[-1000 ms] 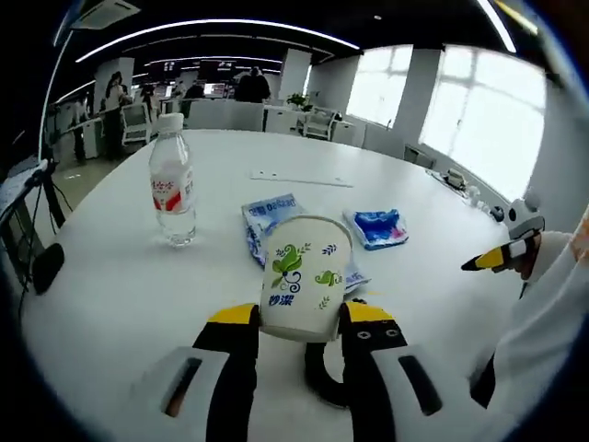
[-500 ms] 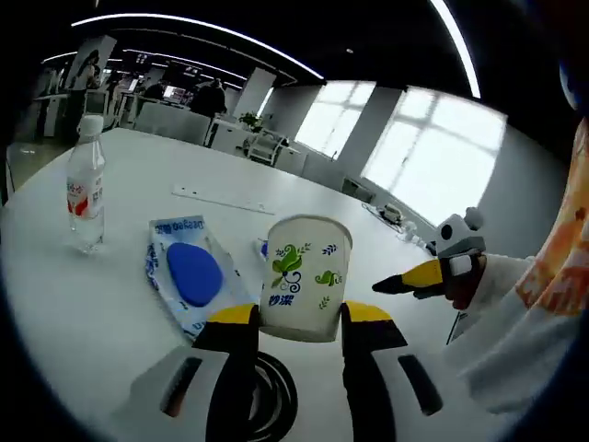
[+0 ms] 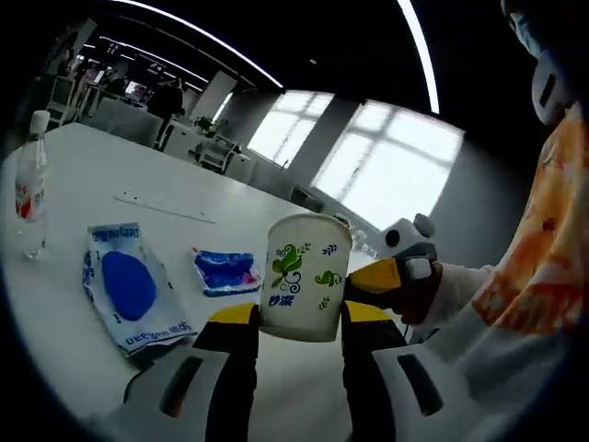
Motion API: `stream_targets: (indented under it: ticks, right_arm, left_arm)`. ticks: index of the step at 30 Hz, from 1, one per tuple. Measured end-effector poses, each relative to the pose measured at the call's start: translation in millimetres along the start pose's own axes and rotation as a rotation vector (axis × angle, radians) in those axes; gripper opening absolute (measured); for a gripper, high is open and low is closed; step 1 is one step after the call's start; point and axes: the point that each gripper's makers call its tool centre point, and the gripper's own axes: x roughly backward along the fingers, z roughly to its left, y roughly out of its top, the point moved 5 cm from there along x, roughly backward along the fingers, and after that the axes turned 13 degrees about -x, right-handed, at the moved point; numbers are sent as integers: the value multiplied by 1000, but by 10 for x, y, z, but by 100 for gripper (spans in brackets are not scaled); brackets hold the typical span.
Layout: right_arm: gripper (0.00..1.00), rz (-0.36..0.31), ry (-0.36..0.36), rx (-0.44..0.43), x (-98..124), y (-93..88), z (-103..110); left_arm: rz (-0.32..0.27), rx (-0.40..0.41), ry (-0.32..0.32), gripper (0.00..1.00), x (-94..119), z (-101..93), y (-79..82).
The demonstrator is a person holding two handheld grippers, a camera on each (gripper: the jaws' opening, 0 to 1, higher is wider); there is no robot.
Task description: Arrange the tabletop items into an orderly group along one side of the table until the central work area is clear of visible clutter.
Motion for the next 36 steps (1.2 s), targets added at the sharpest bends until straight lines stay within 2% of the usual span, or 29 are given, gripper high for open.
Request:
stream_targets:
  ticks: [3, 6, 9, 12, 14, 16, 18, 21, 26, 27, 30, 32, 34, 36]
  right_arm:
    - [40, -5, 37, -12, -7, 2, 59]
    - [38, -7, 67, -1, -25, 7, 130]
    - [38, 4, 83, 34, -44, -6, 184]
    - [37, 1, 73, 43, -34, 5, 176]
    - [37, 9, 58, 56, -24, 6, 160]
    - [36, 26, 16, 118, -16, -4, 124]
    - [36, 42, -9, 167, -19, -20, 108]
    - [36, 61, -42, 215, -37, -47, 97]
    - [36, 95, -95, 292, -34, -73, 52]
    - [36, 108, -109, 315, -29, -77, 37]
    - [36, 156, -162, 403, -27, -102, -29]
    - [36, 185, -184, 449, -35, -129, -44]
    - [37, 200, -192, 467, -55, -154, -45]
    - [37, 210, -192, 477, -79, -172, -32]
  left_arm:
    - [-19, 39, -37, 33, 7, -19, 21]
    - [-10, 33, -123, 33, -16, -155, 20]
    - [-4, 11, -122, 32, -57, -186, -9]
    - [-15, 42, -127, 32, -64, -179, -27]
    - [-8, 39, -125, 33, -81, -190, -44]
    - [18, 23, -120, 33, -92, -191, -66]
    - [61, -45, -103, 32, -87, -172, -99]
    - [111, -72, -86, 33, -48, -137, -104]
    - [127, -132, -55, 52, 78, -69, 11]
    - [128, -143, -56, 51, 91, -66, 25]
    - [110, -240, -60, 40, 166, -80, 230]
    - [106, -257, -73, 33, 167, -133, 348]
    - [142, -330, -89, 33, 116, -180, 406]
    - [185, -384, -135, 33, 56, -273, 414]
